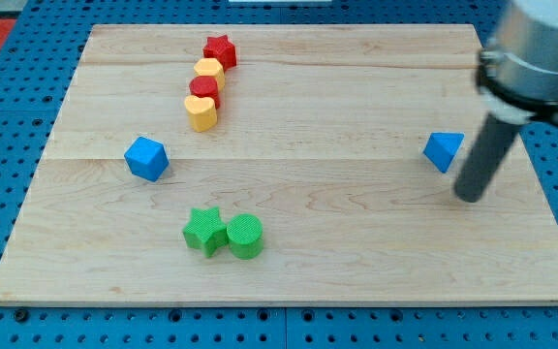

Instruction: Push blue triangle near blue cube

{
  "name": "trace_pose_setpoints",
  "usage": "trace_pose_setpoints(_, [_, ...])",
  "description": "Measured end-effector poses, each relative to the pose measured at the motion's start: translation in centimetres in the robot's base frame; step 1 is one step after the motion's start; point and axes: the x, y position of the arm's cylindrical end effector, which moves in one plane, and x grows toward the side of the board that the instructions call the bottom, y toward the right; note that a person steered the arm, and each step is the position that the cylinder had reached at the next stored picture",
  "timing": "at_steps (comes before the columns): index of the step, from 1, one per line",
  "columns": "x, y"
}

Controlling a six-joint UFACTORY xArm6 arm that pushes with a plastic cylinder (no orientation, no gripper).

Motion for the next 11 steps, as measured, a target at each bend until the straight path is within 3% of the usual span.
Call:
trace_pose_setpoints(4, [-3.1, 5.3])
trace_pose_setpoints(5, [-5.9, 4.6])
trace_pose_setpoints(6, [-6.4, 0.7])
trace_pose_setpoints(8, [-5.4, -18.1])
trace_pose_setpoints(9, [-4.5, -21.3])
trace_pose_setpoints(11, [-0.3, -21.2])
